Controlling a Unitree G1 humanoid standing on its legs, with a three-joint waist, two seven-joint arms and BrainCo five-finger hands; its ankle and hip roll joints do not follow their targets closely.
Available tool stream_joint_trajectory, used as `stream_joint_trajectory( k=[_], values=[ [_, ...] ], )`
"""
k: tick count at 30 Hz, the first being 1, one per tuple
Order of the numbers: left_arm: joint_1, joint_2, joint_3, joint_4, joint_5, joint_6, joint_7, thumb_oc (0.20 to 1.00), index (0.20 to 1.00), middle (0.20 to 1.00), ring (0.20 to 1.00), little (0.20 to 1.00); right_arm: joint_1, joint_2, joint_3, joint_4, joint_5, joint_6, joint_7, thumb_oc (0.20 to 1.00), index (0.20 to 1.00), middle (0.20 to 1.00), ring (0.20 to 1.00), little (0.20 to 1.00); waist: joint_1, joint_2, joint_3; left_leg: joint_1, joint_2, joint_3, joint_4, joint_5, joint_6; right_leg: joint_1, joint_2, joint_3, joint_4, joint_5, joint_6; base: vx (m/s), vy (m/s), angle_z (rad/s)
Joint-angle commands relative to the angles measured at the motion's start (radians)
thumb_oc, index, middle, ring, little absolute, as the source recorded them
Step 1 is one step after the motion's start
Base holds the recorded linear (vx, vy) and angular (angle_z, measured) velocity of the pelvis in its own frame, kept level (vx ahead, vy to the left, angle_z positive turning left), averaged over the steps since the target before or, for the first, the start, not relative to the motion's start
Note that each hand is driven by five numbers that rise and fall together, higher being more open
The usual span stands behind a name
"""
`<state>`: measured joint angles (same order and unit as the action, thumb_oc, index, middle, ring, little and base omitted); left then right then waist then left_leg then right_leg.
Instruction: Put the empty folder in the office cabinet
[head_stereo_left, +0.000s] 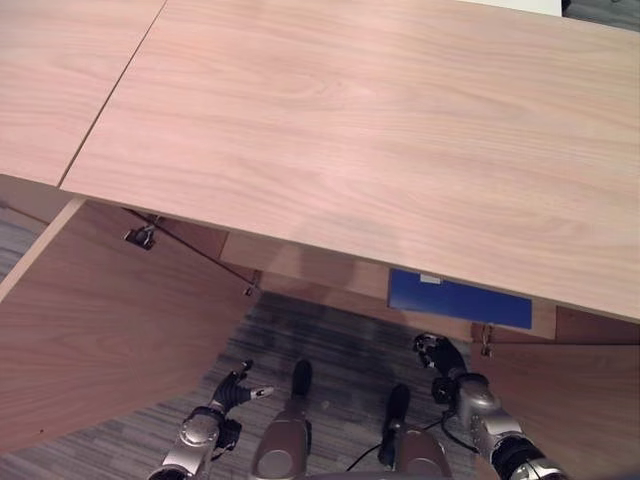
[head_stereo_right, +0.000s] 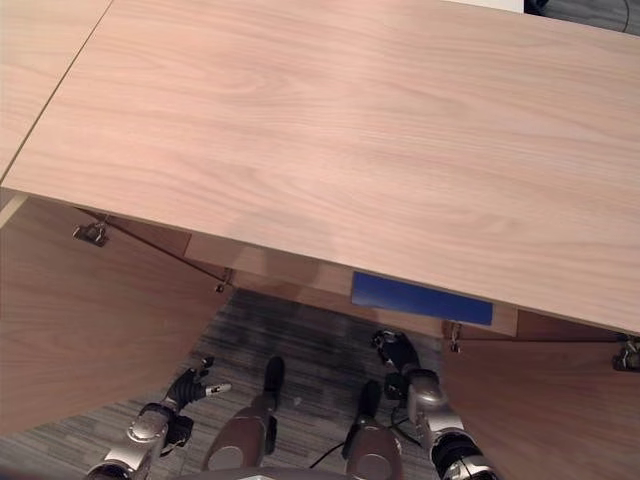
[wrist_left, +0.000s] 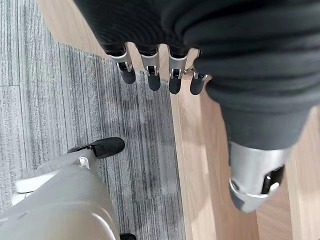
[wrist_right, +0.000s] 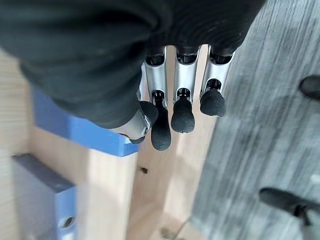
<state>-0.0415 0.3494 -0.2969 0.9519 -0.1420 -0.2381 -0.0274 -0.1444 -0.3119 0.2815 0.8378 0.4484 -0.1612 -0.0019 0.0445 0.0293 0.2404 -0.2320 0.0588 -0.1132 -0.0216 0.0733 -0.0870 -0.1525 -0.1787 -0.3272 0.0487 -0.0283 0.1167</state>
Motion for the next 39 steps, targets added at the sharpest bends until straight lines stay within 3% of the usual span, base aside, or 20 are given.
stream_joint_trajectory(
  k=[1,21,30,39],
  values=[
    [-0.044,-0.021,-0.028,0.042,0.001,-0.008,0.019,1.0,1.0,1.0,1.0,1.0,-0.028,0.008,0.022,0.017,-0.044,-0.007,-0.021,0.2,0.2,0.2,0.2,0.2,0.022,0.005,0.014,0.036,0.031,-0.053,0.025,-0.098,-0.029,-0.047,-0.057,0.03,0.16,-0.059,0.046,0.0,0.0,0.0],
    [-0.103,-0.009,-0.058,0.109,0.009,0.003,0.029,1.0,1.0,1.0,1.0,1.0,-0.197,0.009,-0.04,0.239,-0.012,0.008,-0.072,0.2,0.2,0.2,0.2,0.2,0.049,0.018,-0.007,0.024,0.021,-0.061,0.038,-0.109,-0.022,-0.055,-0.066,0.024,0.176,-0.068,0.049,0.0,0.002,0.01],
    [-0.017,0.041,-0.108,0.02,-0.013,-0.016,0.002,1.0,1.0,1.0,1.0,1.0,-0.403,-0.087,-0.133,0.308,0.108,-0.005,-0.113,0.2,0.2,0.2,0.2,0.2,0.101,0.036,-0.012,0.02,0.014,-0.073,0.047,-0.113,-0.021,-0.049,-0.07,0.022,0.182,-0.076,0.05,0.0,0.0,0.0],
    [0.068,0.083,-0.146,-0.045,-0.023,-0.017,-0.039,1.0,1.0,1.0,1.0,1.0,-0.538,-0.159,-0.148,0.354,0.161,-0.016,-0.129,0.2,0.2,0.2,0.2,0.2,0.147,0.051,0.0,0.011,0.006,-0.091,0.052,-0.108,-0.022,-0.04,-0.072,0.012,0.186,-0.078,0.051,-0.01,0.0,0.05]
  ],
)
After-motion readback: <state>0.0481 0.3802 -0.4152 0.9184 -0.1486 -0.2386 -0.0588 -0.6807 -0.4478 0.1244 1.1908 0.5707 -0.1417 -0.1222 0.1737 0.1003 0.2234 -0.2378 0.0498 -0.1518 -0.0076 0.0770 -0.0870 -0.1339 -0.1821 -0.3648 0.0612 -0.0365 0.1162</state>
